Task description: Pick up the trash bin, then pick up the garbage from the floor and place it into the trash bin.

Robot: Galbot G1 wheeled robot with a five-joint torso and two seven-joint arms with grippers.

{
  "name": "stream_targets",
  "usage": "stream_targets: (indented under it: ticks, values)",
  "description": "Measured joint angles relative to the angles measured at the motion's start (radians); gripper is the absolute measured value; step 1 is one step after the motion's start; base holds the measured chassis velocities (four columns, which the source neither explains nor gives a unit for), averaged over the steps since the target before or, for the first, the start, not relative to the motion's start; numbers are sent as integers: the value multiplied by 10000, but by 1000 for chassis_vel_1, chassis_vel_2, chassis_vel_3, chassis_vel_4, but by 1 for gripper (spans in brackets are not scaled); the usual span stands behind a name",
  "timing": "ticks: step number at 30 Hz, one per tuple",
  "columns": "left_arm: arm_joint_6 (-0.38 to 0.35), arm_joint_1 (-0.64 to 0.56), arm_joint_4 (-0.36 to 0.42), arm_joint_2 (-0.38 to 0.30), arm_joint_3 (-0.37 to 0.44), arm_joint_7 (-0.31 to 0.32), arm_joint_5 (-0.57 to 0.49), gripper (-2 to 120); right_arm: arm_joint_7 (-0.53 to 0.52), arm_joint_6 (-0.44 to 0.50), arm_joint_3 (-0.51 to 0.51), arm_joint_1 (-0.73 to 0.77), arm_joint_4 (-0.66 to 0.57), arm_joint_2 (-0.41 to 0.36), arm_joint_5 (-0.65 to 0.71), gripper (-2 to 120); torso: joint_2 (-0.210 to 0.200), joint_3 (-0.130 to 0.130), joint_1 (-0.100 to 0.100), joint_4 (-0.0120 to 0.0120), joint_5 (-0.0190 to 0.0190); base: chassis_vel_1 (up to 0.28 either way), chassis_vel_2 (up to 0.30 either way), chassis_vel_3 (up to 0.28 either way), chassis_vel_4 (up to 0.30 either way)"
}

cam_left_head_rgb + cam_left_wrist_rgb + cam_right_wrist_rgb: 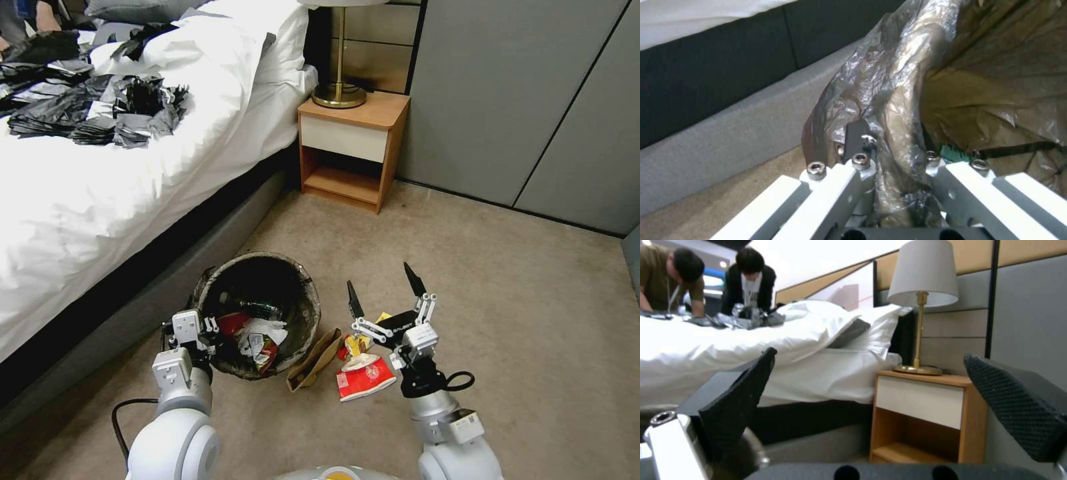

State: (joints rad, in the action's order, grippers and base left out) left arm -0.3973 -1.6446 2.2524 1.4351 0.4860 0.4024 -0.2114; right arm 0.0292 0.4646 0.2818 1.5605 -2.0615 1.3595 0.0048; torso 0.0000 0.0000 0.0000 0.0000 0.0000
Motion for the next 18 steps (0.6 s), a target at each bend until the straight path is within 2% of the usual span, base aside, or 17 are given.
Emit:
stream_targets:
  ticks: [2, 3, 6, 7, 10, 11, 14, 18]
  values:
    - [0, -26, 13, -16, 0, 1, 1, 1, 56, -703, 156, -318, 1, -198, 267, 100, 0, 0, 0, 1, 1, 0, 0, 0, 0]
    - [0, -26, 13, -16, 0, 1, 1, 1, 56, -703, 156, -318, 1, -198, 267, 100, 0, 0, 0, 1, 1, 0, 0, 0, 0]
    - [1, -89, 30, -76, -11, 2, 12, 1, -161, -2430, 284, -812, 18, -805, 775, 100, 0, 0, 0, 1, 1, 0, 0, 0, 0]
    - [1, -89, 30, -76, -11, 2, 12, 1, -161, -2430, 284, -812, 18, -805, 775, 100, 0, 0, 0, 1, 1, 0, 0, 0, 0]
    - [13, -117, 35, -127, -14, 4, 18, 1, -622, -4019, 145, -1108, 289, -1499, 1522, 100, 0, 0, 0, 0, 2, 0, 0, 0, 0]
    - [13, -117, 35, -127, -14, 4, 18, 1, -622, -4019, 145, -1108, 289, -1499, 1522, 100, 0, 0, 0, 0, 2, 0, 0, 0, 0]
    - [48, -172, 53, -149, -34, 6, 37, 1, -512, -5151, 67, -1400, 1147, -2387, 1883, 100, 0, 0, 0, 0, 1, 0, 0, 0, 0]
    - [56, -180, 57, -177, -48, 6, 47, 1, -159, -5629, -45, -1636, 1916, -2930, 2032, 100, 0, 0, -1, -2, 2, 0, 0, 0, 0]
